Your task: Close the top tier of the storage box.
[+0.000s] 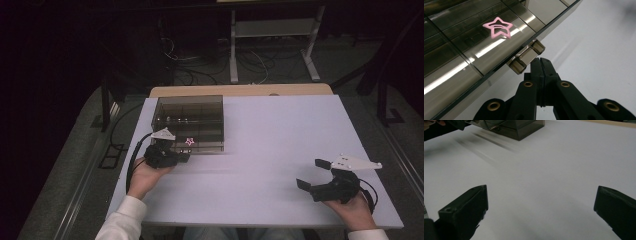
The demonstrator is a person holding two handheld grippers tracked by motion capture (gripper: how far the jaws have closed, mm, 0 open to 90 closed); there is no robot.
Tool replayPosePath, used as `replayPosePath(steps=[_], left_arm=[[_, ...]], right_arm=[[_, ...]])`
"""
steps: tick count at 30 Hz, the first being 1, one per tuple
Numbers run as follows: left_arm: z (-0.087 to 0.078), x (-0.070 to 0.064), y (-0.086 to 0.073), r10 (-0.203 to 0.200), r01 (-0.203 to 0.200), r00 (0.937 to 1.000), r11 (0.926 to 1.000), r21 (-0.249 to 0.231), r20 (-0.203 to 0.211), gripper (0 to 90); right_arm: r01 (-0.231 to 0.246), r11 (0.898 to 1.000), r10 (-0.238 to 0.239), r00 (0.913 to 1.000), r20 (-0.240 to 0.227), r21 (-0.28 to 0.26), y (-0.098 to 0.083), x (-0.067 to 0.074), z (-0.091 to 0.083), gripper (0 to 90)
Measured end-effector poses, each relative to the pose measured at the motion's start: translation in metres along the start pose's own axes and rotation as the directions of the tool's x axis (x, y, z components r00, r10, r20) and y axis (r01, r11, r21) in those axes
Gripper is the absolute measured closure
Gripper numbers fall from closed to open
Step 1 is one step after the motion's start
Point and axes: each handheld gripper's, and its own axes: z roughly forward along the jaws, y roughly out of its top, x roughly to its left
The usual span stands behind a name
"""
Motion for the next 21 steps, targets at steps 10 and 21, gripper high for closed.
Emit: replayPosePath(steps=[10, 21], left_arm=[[0.0028, -0.0003, 0.0016, -0.005, 0.005, 1.0, 1.0, 0.007, -0.003, 89.3], [0.0061, 0.0001, 0.005, -0.011, 0.011, 0.9999, 0.9999, 0.003, -0.004, 89.3]], right_arm=[[0.0, 1.0, 0.0, 1.0, -0.001, 0.0, 0.0001, 0.0002, 0.0003, 0.0], [0.001, 1.0, -0.001, 1.0, 0.0, -0.001, 0.0001, 0.0, 0.0002, 0.0]])
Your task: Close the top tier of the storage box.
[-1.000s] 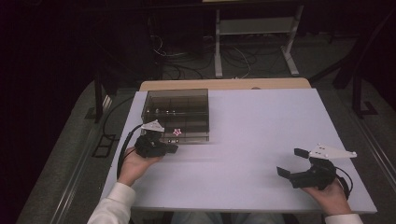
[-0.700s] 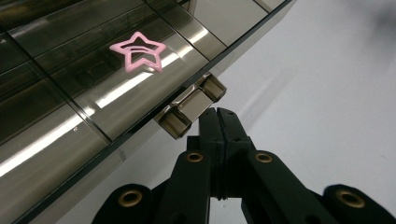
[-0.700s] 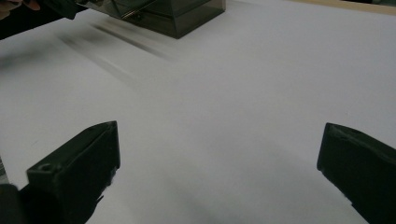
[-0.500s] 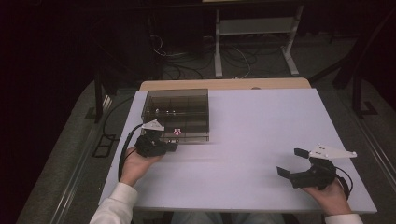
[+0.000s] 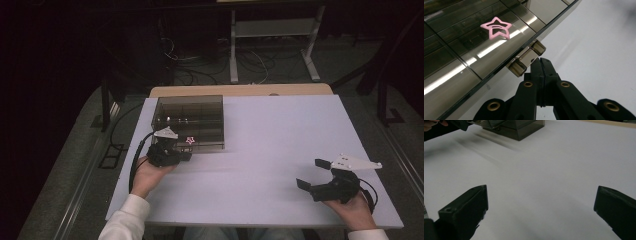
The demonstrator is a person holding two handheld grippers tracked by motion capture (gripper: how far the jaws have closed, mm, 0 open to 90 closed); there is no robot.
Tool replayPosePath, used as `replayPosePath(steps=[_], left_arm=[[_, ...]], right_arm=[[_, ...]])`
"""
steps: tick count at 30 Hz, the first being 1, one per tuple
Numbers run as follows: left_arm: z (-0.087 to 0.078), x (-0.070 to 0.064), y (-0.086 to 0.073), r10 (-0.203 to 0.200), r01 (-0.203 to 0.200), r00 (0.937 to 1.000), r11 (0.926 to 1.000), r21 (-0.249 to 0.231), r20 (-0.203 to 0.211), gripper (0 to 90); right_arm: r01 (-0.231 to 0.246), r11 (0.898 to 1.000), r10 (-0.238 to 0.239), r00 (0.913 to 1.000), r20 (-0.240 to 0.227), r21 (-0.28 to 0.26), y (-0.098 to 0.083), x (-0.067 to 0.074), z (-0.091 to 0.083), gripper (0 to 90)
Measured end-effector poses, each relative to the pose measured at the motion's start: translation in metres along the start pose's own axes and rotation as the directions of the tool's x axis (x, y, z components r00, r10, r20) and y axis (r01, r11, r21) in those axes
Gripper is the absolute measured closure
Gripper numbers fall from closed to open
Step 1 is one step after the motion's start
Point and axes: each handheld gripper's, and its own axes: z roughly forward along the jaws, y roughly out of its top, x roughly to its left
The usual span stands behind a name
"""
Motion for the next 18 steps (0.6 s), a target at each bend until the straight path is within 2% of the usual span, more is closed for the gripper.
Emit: replayPosePath(steps=[6, 18], left_arm=[[0.0012, 0.0013, 0.0027, 0.001, -0.001, 1.0, 1.0, 0.003, -0.003, 89.3], [-0.0006, 0.0091, 0.0064, -0.022, 0.022, 0.9997, 0.9997, -0.011, -0.015, 89.3]], right_arm=[[0.0, 1.0, 0.0, 1.0, -0.001, 0.002, 0.0, 0.0001, 0.0002, 0.0], [0.001, 1.0, -0.001, 1.0, 0.0, 0.003, -0.0001, -0.0001, 0.0007, 0.0]])
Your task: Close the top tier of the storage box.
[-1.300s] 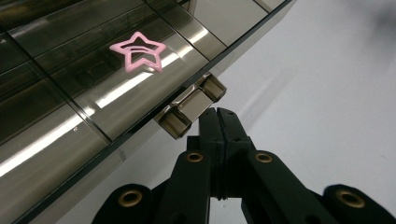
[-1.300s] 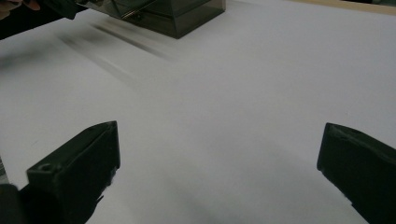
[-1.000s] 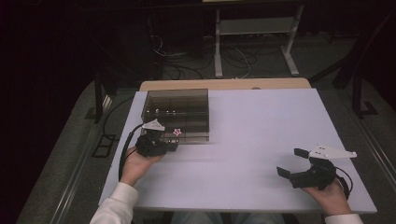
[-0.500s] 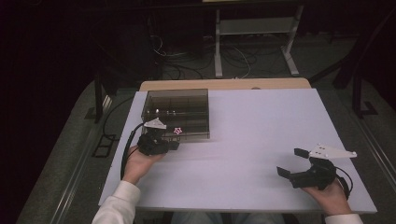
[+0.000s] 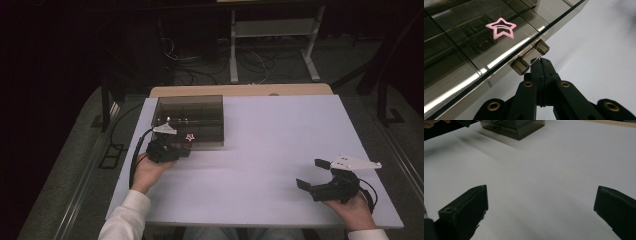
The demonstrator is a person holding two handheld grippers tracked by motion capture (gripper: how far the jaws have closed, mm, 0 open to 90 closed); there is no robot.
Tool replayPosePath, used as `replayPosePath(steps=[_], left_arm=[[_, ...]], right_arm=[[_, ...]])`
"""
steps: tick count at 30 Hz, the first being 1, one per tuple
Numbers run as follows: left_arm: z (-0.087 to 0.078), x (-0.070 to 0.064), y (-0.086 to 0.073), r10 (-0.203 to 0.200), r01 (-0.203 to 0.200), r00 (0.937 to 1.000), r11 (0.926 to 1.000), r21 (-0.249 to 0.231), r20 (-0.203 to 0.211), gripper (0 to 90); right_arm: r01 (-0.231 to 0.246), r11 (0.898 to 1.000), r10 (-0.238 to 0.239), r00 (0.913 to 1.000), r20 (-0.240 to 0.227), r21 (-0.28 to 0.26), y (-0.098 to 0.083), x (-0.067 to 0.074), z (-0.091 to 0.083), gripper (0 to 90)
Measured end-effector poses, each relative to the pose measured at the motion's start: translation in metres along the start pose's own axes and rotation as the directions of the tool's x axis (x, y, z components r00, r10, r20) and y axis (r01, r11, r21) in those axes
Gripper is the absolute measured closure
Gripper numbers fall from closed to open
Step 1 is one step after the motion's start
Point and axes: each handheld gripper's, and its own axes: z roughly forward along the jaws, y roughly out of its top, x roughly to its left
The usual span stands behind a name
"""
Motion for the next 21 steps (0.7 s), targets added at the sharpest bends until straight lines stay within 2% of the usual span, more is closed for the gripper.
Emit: replayPosePath(steps=[21], left_arm=[[0.002, 0.01, 0.013, -0.019, 0.019, 0.9997, 0.9998, 0.007, -0.015, 89.3]], right_arm=[[-0.001, 1.0, 0.001, 1.0, -0.001, 0.001, 0.0, 0.0, 0.0, 0.0]])
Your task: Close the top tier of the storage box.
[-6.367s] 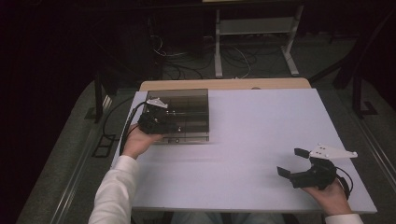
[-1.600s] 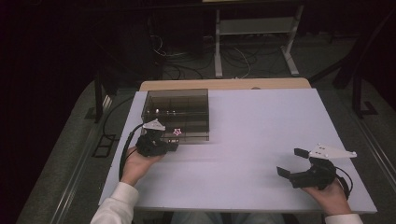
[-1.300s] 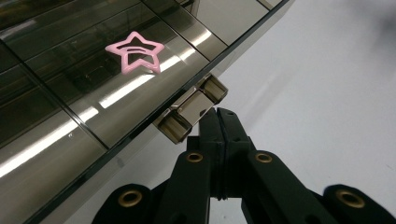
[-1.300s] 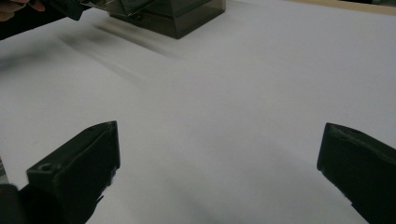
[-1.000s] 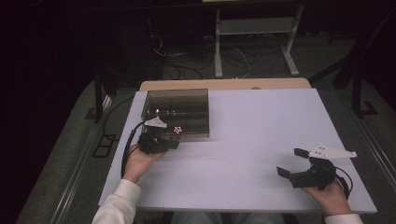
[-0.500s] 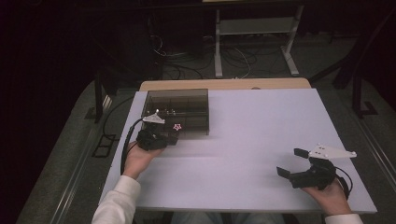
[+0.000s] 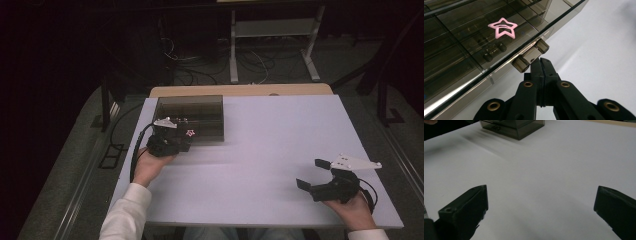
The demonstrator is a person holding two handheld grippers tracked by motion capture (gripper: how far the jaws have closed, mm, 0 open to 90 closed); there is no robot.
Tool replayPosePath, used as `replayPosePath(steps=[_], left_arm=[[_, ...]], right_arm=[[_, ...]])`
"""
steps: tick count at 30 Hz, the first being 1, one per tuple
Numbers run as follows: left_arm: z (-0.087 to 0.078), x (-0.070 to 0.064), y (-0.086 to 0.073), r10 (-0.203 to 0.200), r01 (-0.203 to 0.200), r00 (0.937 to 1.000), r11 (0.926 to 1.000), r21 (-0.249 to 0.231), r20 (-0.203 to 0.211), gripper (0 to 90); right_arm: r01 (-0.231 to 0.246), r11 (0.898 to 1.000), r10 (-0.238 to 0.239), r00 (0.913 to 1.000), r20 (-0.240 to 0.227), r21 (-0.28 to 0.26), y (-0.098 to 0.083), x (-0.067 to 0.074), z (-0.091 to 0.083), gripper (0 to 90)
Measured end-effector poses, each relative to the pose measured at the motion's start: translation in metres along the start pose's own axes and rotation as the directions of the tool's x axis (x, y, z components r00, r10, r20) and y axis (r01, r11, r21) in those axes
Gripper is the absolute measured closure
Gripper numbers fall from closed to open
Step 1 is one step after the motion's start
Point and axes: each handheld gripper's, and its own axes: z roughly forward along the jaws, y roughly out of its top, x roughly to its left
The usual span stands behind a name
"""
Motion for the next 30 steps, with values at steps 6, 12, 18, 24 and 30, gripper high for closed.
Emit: replayPosePath(steps=[6, 12, 18, 24, 30], left_arm=[[0.0016, 0.0017, 0.0016, -0.005, 0.005, 1.0, 1.0, 0.0, 0.001, 89.3], [0.0037, 0.0051, 0.004, -0.011, 0.011, 0.9999, 0.9999, 0.006, -0.008, 89.3], [0.0041, 0.0062, 0.0072, -0.009, 0.009, 0.9999, 0.9999, 0.011, -0.011, 89.3], [0.0051, 0.0077, 0.009, -0.014, 0.014, 0.9998, 0.9999, 0.01, -0.013, 89.3], [0.0066, 0.0093, 0.009, -0.013, 0.013, 0.9999, 0.9998, 0.017, -0.011, 89.3]], right_arm=[[0.001, 1.0, -0.001, 1.0, -0.001, 0.001, 0.0, 0.0001, 0.0003, 0.0], [0.0, 1.0, 0.0, 1.0, -0.001, 0.0, 0.0, -0.0002, 0.0002, 0.0], [0.0, 1.0, 0.0, 1.0, -0.001, 0.001, -0.0001, -0.0004, 0.0003, 0.0], [0.0, 1.0, 0.0, 1.0, -0.001, 0.0, -0.0001, -0.0004, 0.0001, 0.0], [0.0, 1.0, 0.0, 1.0, -0.001, 0.001, 0.0, -0.0006, 0.0002, 0.0]])
